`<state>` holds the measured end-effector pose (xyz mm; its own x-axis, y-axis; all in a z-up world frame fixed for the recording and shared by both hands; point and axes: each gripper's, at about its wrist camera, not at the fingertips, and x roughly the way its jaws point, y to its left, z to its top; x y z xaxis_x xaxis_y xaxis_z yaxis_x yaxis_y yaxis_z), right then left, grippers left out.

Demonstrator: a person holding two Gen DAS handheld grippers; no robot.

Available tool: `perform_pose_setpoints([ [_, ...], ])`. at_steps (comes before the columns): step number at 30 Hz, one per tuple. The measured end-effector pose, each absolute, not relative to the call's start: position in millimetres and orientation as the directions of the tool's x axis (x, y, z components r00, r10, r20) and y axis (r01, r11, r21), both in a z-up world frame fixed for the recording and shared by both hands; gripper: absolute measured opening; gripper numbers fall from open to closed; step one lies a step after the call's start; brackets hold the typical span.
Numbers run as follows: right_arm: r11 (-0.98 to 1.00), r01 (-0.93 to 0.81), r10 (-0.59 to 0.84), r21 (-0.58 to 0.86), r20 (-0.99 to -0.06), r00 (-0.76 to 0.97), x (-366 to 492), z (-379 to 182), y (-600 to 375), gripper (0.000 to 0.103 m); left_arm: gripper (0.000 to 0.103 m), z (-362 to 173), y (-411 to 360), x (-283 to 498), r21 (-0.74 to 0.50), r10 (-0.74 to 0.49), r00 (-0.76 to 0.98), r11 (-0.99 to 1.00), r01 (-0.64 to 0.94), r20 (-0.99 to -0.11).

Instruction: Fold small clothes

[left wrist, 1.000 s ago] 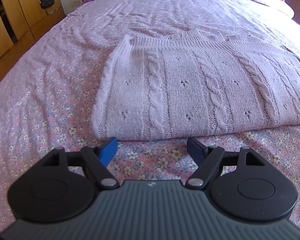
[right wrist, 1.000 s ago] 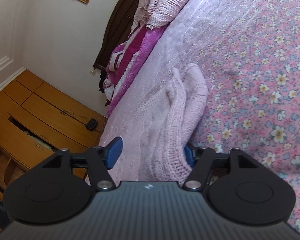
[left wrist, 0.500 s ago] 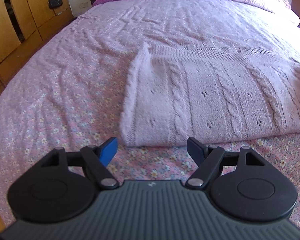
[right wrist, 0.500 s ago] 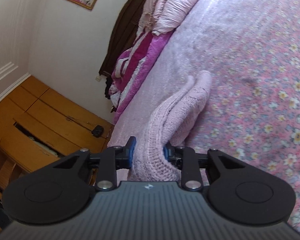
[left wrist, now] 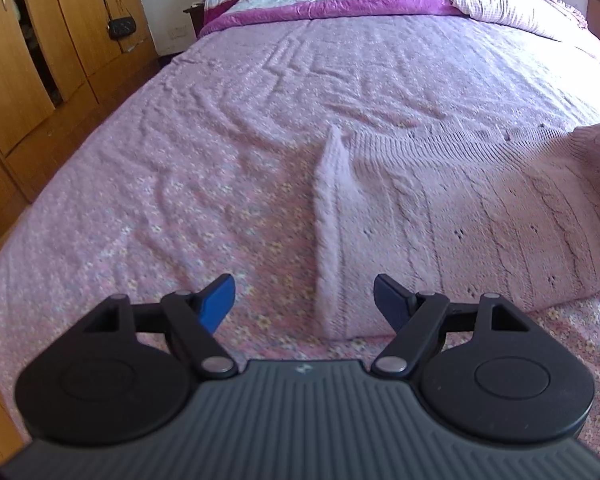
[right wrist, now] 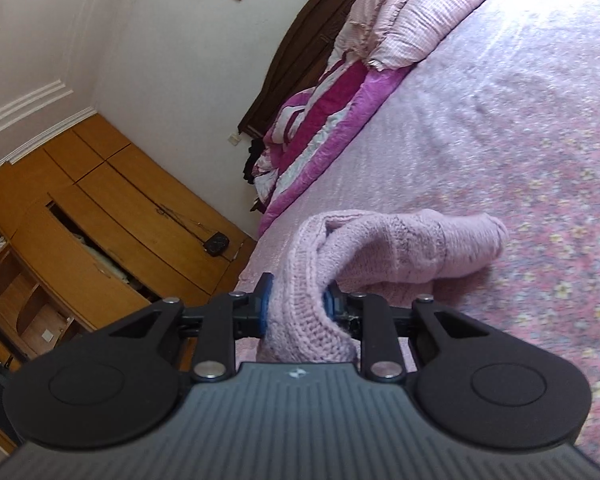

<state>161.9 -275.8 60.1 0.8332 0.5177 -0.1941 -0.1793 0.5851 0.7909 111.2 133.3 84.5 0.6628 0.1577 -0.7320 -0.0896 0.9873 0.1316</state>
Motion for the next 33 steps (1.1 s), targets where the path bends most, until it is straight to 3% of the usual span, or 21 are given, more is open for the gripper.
perform_pose_setpoints([
  [18,0.533,-0.325,0.634,0.781,-0.115,0.765,171,115,-161,0.024,0.078,92,175,126,0.164,0.186,0.682,0.982,-0.097,-0.708],
  [27,0.513,-0.319,0.711,0.797,-0.187,0.678,176,96,-66,0.024,0.078,86,202,118,0.137,0.179,0.702,0.984,-0.117,-0.689],
  [33,0.567,-0.283,0.732,0.774,-0.315,0.604,180,59,-9,0.025,0.078,82,213,111,0.15,0.185,0.709,0.982,-0.112,-0.68],
])
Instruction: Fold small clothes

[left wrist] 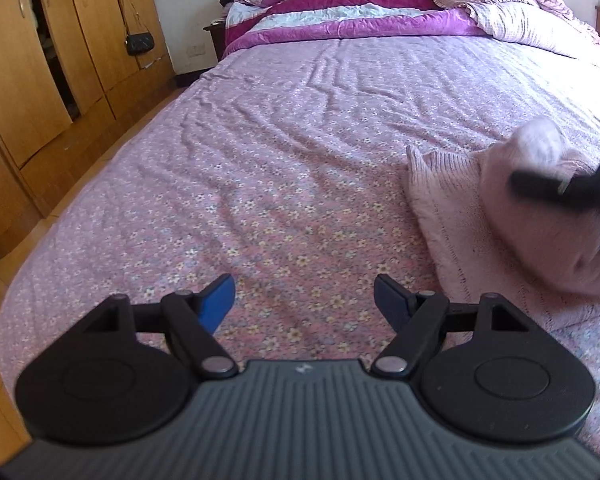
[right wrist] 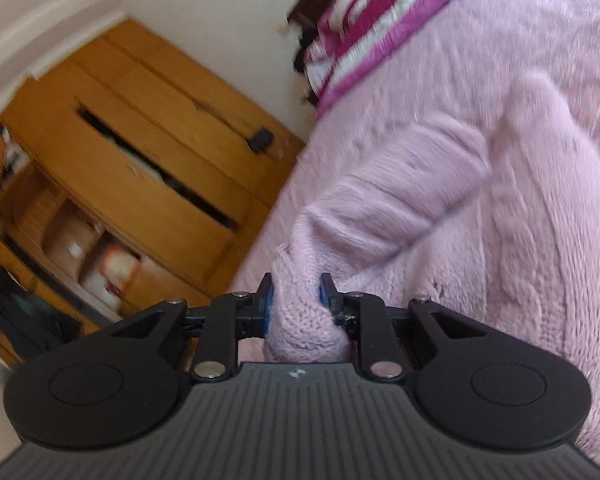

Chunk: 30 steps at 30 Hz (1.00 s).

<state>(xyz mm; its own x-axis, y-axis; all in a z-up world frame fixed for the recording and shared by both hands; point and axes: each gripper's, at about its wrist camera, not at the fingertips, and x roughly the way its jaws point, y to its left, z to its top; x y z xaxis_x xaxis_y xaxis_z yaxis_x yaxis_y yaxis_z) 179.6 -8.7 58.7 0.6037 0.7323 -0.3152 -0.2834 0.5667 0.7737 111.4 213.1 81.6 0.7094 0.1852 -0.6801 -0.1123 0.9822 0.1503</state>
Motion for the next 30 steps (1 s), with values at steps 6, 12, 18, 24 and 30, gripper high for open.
perform_pose_setpoints([
  [6,0.584,-0.291,0.741,0.758,-0.351,0.573,162,45,11,0.047,0.078,85,220,110,0.09,0.136,0.742,0.991,-0.102,-0.656],
  [12,0.567,-0.29,0.73,0.771,-0.307,0.61,131,59,-6,0.065,0.078,96,209,113,0.004,0.032,0.775,0.999,-0.038,-0.631],
  [18,0.651,-0.244,0.639,0.718,-0.346,0.686,91,77,-39,0.073,0.078,97,189,123,-0.044,-0.04,0.794,0.999,0.016,-0.607],
  [24,0.7,-0.18,0.55,0.691,-0.36,0.753,60,79,-79,0.076,0.078,85,173,154,-0.138,-0.127,0.79,0.989,0.055,-0.599],
  [30,0.75,-0.16,0.476,0.642,-0.356,0.804,54,78,-99,0.084,0.076,70,158,189,-0.151,-0.156,0.787,0.985,0.081,-0.597],
])
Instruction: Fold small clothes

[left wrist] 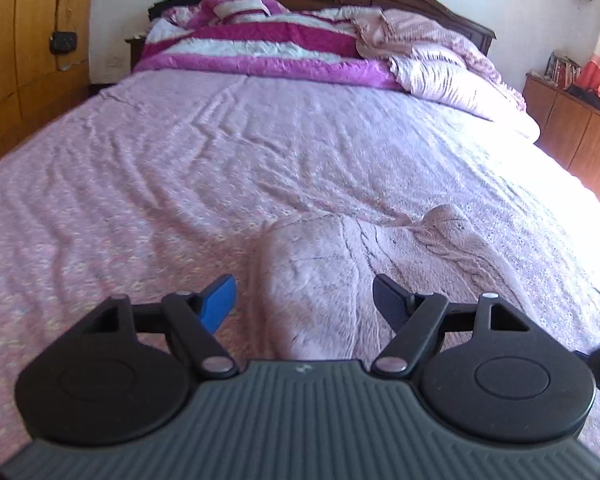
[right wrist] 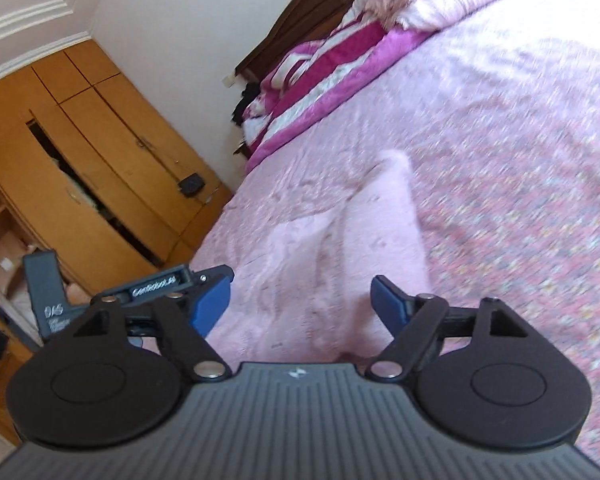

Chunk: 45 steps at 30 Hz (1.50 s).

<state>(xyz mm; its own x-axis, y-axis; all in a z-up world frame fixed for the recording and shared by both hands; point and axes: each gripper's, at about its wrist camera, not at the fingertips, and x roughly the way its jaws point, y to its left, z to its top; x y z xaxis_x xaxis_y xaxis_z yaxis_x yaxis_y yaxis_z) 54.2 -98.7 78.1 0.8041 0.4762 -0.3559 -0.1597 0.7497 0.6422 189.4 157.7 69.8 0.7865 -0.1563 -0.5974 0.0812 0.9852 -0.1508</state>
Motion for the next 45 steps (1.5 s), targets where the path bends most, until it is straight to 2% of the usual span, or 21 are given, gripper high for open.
perform_pose_setpoints([
  [1,0.762,-0.16,0.467,0.627,-0.362,0.807,54,78,-101,0.084,0.076,66,156,196,-0.158,-0.163,0.779,0.984,0.083,-0.606],
  [3,0.779,-0.15,0.449,0.608,-0.374,0.812,58,75,-105,0.085,0.064,58,153,205,-0.184,-0.19,0.76,0.978,0.094,-0.622],
  [5,0.781,-0.125,0.433,0.612,-0.386,0.815,60,69,-105,0.085,0.023,51,150,211,-0.188,-0.21,0.738,0.976,0.114,-0.641],
  [9,0.77,-0.072,0.422,0.634,-0.42,0.803,66,57,-101,0.085,0.018,58,144,201,-0.128,-0.187,0.776,0.982,0.136,-0.603],
  [13,0.763,-0.09,0.436,0.64,-0.407,0.803,66,56,-97,0.086,0.016,74,160,191,-0.106,-0.121,0.823,0.992,0.075,-0.555],
  [16,0.761,-0.136,0.465,0.634,-0.387,0.797,68,53,-90,0.087,0.016,64,168,200,-0.077,-0.099,0.793,0.995,0.066,-0.602],
  [19,0.782,-0.152,0.46,0.605,-0.395,0.795,69,50,-82,0.089,0.021,48,165,206,-0.035,-0.064,0.767,0.998,0.054,-0.639],
  [22,0.789,-0.161,0.462,0.593,-0.4,0.791,68,49,-80,0.089,0.03,46,160,203,0.005,-0.027,0.778,0.999,0.039,-0.627],
  [25,0.782,-0.161,0.471,0.602,-0.402,0.785,70,49,-83,0.089,0.034,52,154,199,0.056,-0.005,0.781,0.997,0.05,-0.625],
  [27,0.775,-0.152,0.474,0.614,-0.403,0.783,71,47,-86,0.089,0.043,56,154,194,0.064,-0.001,0.779,0.997,0.053,-0.628],
  [29,0.769,-0.141,0.472,0.624,-0.405,0.783,72,45,-89,0.09,0.065,61,157,188,0.043,-0.008,0.776,0.998,0.046,-0.63],
  [31,0.761,-0.135,0.475,0.635,-0.404,0.782,72,44,-93,0.092,0.077,65,164,183,-0.015,-0.045,0.771,0.999,0.046,-0.635],
  [37,0.713,-0.129,0.518,0.689,-0.393,0.76,91,46,-110,0.1,0.08,63,185,178,-0.244,-0.185,0.714,0.969,0.02,-0.675],
  [41,0.679,-0.127,0.564,0.723,-0.402,0.721,115,47,-119,0.102,0.08,50,192,186,-0.228,-0.131,0.671,0.972,-0.058,-0.729],
  [45,0.679,-0.128,0.593,0.723,-0.438,0.675,140,44,-120,0.103,0.08,42,200,188,-0.309,-0.192,0.654,0.949,-0.067,-0.732],
])
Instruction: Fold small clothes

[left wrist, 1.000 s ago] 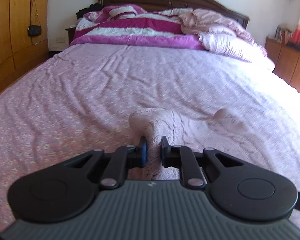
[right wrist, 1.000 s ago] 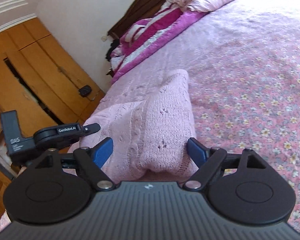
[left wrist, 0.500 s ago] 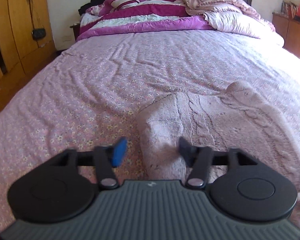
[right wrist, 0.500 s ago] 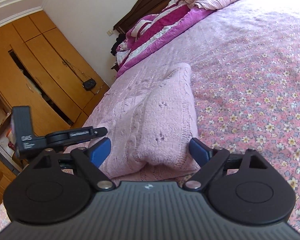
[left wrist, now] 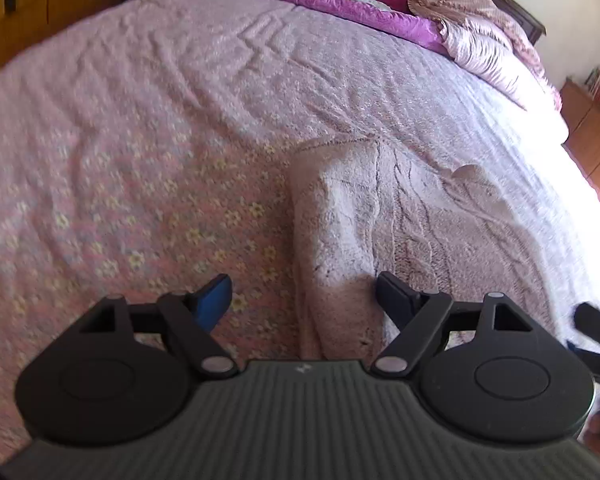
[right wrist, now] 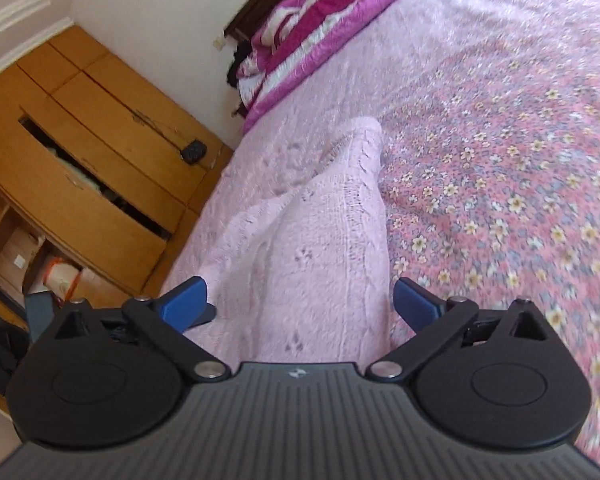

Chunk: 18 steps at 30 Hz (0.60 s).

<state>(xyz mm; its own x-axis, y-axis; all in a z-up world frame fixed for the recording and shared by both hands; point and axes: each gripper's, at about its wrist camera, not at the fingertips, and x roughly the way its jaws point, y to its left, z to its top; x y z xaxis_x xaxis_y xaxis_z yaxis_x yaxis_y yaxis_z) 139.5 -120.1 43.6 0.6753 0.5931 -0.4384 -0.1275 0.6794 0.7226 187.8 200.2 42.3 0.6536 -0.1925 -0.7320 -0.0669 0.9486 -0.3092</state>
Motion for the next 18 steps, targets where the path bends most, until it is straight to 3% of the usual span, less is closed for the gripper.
perform_pose_setpoints([
  [7,0.652,-0.143,0.657,0.745,-0.46,0.597,174,27,-111,0.103,0.08,29,208,194,-0.486,-0.361,0.6,0.873,-0.052,-0.714],
  [10,0.645,-0.159,0.673,0.748,-0.457,0.581,183,23,-105,0.103,0.078,23,202,198,-0.583,-0.501,0.554,0.811,0.035,-0.664],
  [11,0.652,-0.167,0.674,0.74,-0.463,0.575,186,23,-102,0.103,0.07,21,200,198,-0.606,-0.523,0.546,0.795,0.035,-0.654],
  [13,0.675,-0.185,0.668,0.714,-0.486,0.563,190,25,-97,0.095,0.058,19,196,199,-0.576,-0.494,0.553,0.817,0.031,-0.671],
  [15,0.709,-0.183,0.646,0.681,-0.524,0.555,195,28,-95,0.066,0.048,18,199,199,-0.605,-0.51,0.557,0.796,0.017,-0.655],
  [16,0.704,-0.181,0.652,0.686,-0.524,0.549,196,30,-97,0.064,0.042,19,202,198,-0.624,-0.522,0.56,0.781,0.01,-0.643],
  [18,0.695,-0.183,0.659,0.695,-0.515,0.548,196,36,-102,0.057,0.039,23,206,196,-0.656,-0.543,0.561,0.755,0.0,-0.625],
])
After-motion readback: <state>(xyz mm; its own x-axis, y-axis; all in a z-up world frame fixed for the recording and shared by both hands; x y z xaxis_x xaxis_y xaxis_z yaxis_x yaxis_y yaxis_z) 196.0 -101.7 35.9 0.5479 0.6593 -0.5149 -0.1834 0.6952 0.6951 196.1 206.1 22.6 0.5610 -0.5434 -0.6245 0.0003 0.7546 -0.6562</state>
